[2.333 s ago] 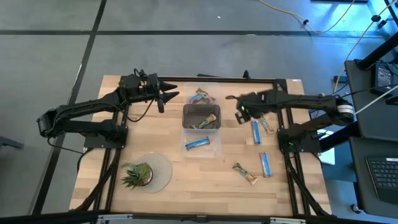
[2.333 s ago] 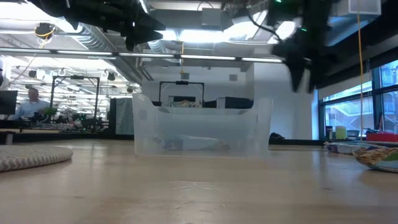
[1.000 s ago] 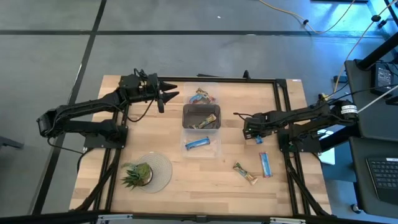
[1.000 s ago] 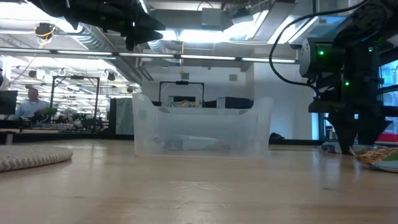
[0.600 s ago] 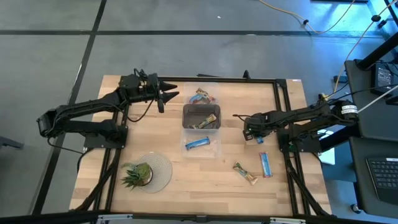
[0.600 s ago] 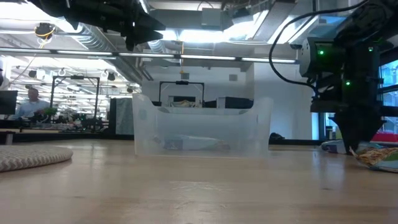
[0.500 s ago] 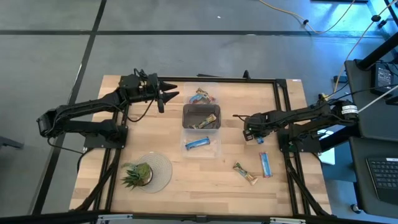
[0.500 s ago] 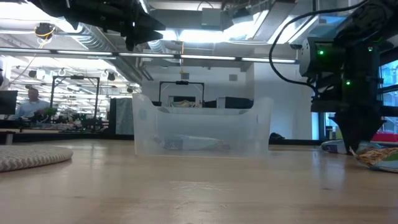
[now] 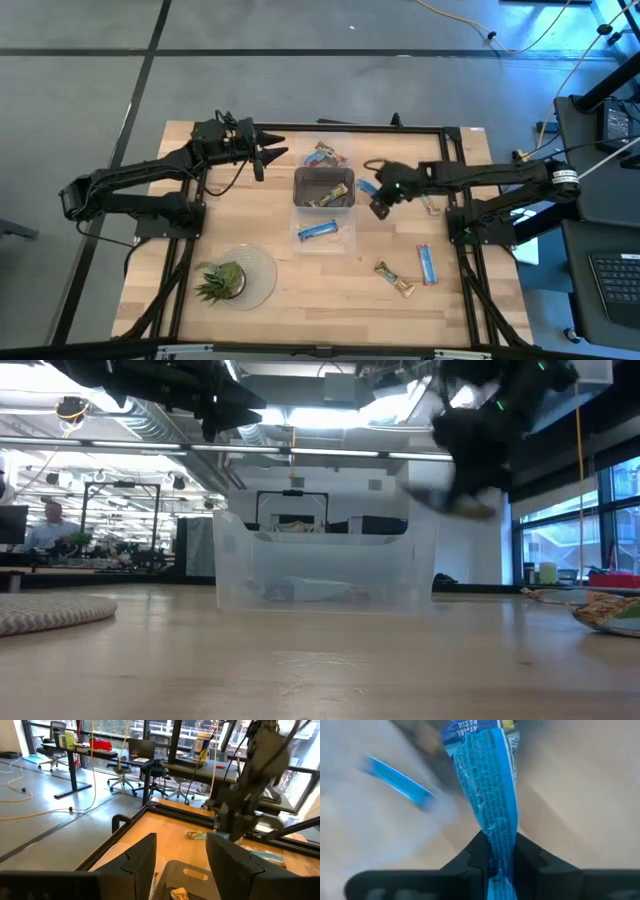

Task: Pick and place Granola Bars by type
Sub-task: Put the blue granola bar into the bottom transparent bin

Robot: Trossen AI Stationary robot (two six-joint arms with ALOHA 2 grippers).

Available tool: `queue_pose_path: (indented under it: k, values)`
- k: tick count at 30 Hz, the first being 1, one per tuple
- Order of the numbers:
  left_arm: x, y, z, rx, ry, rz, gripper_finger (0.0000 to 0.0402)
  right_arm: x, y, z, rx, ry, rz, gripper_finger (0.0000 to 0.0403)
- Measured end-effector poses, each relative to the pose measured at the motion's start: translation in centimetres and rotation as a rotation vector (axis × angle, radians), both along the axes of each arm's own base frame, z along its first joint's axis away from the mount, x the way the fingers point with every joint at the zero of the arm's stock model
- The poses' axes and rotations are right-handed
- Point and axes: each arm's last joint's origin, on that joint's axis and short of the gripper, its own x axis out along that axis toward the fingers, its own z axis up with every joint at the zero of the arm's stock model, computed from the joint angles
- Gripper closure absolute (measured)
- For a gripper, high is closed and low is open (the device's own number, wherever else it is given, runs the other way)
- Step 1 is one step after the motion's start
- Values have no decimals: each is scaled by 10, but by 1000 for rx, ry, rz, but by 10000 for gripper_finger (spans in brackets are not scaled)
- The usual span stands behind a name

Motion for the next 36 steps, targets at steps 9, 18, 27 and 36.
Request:
queue_pose_path:
  k: [9, 18, 27, 36]
  values:
    - [0, 0, 0, 21, 6, 0, 240, 55, 5, 40, -175, -109, 283, 339]
    - [-1, 2, 0, 26, 10, 67, 240, 117, 24, 7, -197, -6, 566, 339]
    - [-2, 4, 0, 30, 14, 141, 237, 141, 32, -26, -95, 41, 703, 338]
    - [-2, 4, -1, 27, 22, 140, 238, 147, 29, -45, -87, 79, 721, 338]
